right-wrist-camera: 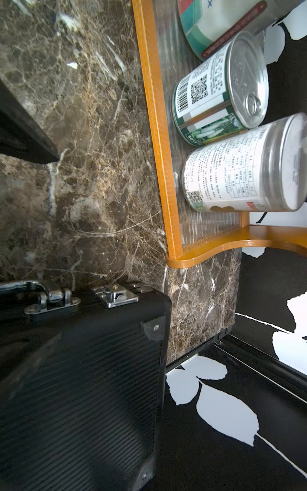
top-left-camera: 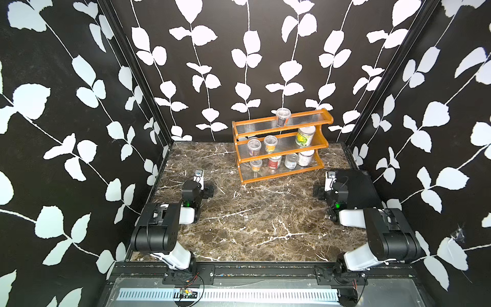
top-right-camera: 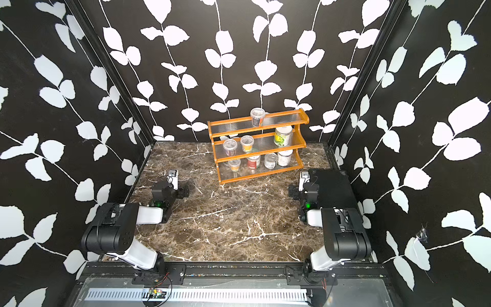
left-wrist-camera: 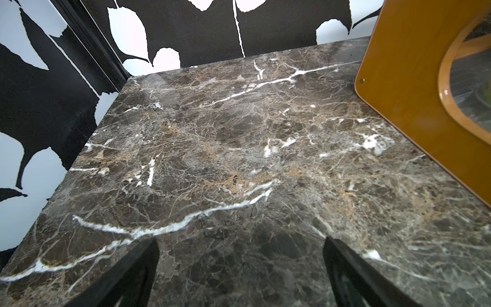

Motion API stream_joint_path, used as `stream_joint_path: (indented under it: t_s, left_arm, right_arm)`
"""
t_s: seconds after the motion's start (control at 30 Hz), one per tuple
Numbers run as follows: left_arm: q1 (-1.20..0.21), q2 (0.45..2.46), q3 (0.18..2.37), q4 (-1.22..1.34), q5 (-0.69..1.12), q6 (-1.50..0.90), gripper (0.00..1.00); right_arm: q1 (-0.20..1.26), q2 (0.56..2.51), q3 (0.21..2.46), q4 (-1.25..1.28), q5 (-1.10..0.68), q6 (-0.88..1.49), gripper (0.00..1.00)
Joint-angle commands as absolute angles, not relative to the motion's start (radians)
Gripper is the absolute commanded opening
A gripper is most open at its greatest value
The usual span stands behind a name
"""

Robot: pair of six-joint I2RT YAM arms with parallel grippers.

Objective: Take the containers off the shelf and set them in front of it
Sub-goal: Move the shelf to the center of the board.

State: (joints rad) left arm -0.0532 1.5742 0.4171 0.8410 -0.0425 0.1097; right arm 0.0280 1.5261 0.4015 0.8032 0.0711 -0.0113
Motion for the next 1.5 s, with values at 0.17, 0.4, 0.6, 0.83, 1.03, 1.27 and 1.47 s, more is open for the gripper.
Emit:
stream_joint_path:
  t_s: [0.17, 0.4, 0.6, 0.83, 1.03, 1.27, 1.47]
  left_arm:
    - [-0.044, 1.555, 0.421, 0.860, -0.029, 0.116, 0.99]
    - [-0.037, 1.552, 0.420, 0.854, -0.017, 0.113, 0.99]
    - [-0.037, 1.473, 0.452, 0.751, 0.008, 0.127, 0.99]
    - [-0.040, 1.208, 0.623, 0.301, 0.042, 0.058, 0.99]
    - [-0.087, 1.077, 0.768, -0.005, 0.044, -0.129, 0.99]
    - [-0.277, 1.058, 0.946, -0.303, -0.036, -0.335, 0.99]
    - [-0.495, 1.146, 1.033, -0.341, -0.222, -0.418, 0.96]
  right_arm:
    - [0.025, 1.525, 0.408, 0.827, 0.072, -0.011, 1.00]
    - [0.025, 1.526, 0.412, 0.823, 0.074, -0.008, 1.00]
    - [0.025, 1.458, 0.472, 0.669, -0.008, -0.045, 1.00]
    - [0.025, 1.194, 0.517, 0.428, -0.103, -0.035, 0.99]
    - [0.024, 1.076, 0.707, 0.088, -0.255, -0.030, 1.00]
    - [0.003, 1.131, 0.975, -0.248, -0.394, -0.038, 1.00]
    - [-0.048, 1.238, 1.148, -0.401, -0.465, -0.052, 1.00]
